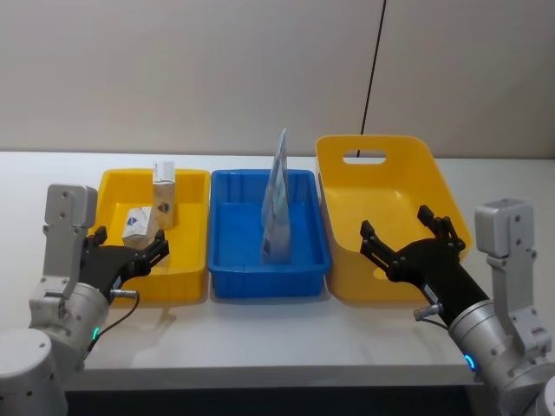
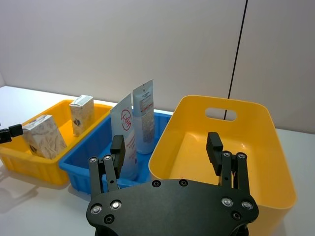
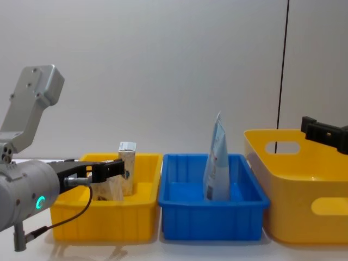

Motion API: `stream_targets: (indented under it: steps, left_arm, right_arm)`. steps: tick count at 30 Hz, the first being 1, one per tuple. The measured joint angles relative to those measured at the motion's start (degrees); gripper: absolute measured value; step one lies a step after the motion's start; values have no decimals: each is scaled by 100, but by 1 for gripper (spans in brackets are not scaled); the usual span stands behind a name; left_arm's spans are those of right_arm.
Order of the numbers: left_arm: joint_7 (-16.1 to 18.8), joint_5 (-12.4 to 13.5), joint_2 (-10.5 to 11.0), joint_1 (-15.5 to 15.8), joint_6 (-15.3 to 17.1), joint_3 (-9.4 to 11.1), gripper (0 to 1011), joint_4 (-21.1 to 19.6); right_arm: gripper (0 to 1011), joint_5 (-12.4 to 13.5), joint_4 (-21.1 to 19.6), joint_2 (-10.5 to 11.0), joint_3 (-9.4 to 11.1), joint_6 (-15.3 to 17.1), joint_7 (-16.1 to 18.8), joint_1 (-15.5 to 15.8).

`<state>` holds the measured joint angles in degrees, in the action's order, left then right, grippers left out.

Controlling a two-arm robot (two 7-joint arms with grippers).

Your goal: Bimanual collaborative sorting of washing and personal care products

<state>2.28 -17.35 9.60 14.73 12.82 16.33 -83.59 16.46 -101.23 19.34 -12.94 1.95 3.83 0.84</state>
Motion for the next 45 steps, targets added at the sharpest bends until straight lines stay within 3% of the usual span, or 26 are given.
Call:
stream_targets:
  steps: [45]
  left_arm:
    - [-594, -132, -277, 462, -299, -235, 1001, 1032]
  right_arm:
    - [1000, 0, 0, 0, 0, 0, 0, 0]
